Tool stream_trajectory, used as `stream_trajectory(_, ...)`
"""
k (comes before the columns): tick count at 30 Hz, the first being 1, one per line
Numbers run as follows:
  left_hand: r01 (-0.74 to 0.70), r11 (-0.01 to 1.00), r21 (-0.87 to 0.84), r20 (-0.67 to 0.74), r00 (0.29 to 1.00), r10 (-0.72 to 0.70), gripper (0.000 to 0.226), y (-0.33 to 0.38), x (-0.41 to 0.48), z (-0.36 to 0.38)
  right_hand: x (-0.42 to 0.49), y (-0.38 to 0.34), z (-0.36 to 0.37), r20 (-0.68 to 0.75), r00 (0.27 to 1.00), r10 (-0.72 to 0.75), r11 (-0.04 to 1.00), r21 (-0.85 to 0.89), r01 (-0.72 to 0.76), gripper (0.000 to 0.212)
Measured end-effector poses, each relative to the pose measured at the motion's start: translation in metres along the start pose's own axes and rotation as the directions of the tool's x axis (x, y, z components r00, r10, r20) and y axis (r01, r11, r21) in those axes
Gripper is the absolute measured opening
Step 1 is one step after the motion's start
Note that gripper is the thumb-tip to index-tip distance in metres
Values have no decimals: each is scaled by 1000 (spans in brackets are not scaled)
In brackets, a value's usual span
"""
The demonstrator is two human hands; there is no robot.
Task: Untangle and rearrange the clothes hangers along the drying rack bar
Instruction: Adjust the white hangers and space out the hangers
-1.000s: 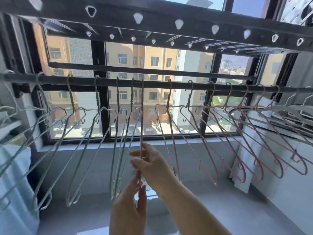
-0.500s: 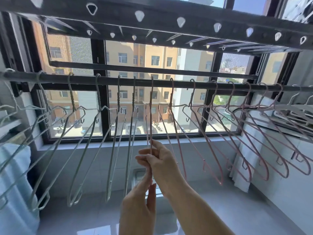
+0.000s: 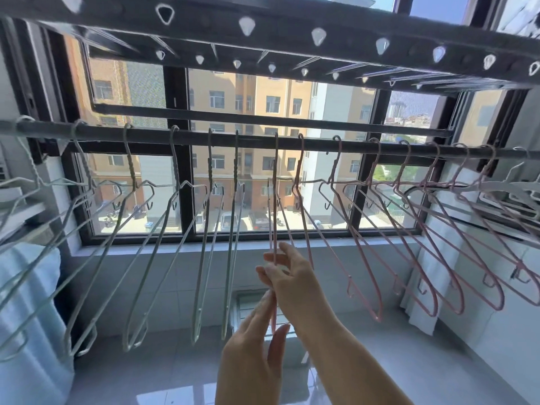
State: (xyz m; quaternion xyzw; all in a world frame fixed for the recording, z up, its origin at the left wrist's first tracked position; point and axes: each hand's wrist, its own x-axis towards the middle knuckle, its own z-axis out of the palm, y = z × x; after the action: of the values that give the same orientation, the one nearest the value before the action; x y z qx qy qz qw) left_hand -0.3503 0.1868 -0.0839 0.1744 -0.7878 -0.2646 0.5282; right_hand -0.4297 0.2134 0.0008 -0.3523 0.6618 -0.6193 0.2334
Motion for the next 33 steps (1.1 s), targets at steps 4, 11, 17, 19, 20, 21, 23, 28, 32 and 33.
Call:
stream_trajectory(4, -87, 993, 78, -121, 988, 96, 41, 8, 5, -31, -9, -9, 7, -107, 959, -262, 872, -453, 187, 64)
stream_trajectory(11, 69, 981, 181, -201, 979, -32, 52, -1, 7, -63, 0, -19, 52, 174, 980, -100, 943, -297, 149, 58)
stream_trajectory(17, 67, 974, 216, -29, 998, -62, 68, -21, -4, -64, 5, -11, 72, 110, 994, 25, 997, -81, -16, 50)
stream_trajectory(19, 74, 982, 172, -1, 997, -75, 67, -23, -5, -60, 6, -13, 71, 81, 996, 46, 999, -21, -44, 56)
stream_trajectory(20, 77, 985, 156, -3, 997, -78, 65, -23, -5, -58, 6, -12, 70, 68, 997, 45, 999, 11, -46, 58)
stream_trajectory(21, 81, 987, 138, -13, 997, -80, 63, -22, -6, -55, 7, -13, 69, 55, 997, 45, 998, 34, -47, 58)
stream_trajectory(23, 90, 991, 101, -24, 996, -88, 62, -19, -6, -51, 6, -13, 66, 28, 999, 44, 997, 61, -45, 58)
stream_trajectory(28, 83, 993, 81, 6, 996, -84, 62, -15, -3, -43, 8, -10, 57, -60, 997, 48, 993, 111, -41, 58)
stream_trajectory(32, 77, 995, 64, -2, 997, -77, 59, -18, -2, -38, 8, -12, 53, -74, 996, 47, 991, 126, -38, 59)
stream_trajectory(33, 68, 995, 67, -3, 998, -68, 58, -19, -3, -38, 8, -12, 53, -75, 996, 47, 991, 126, -38, 59)
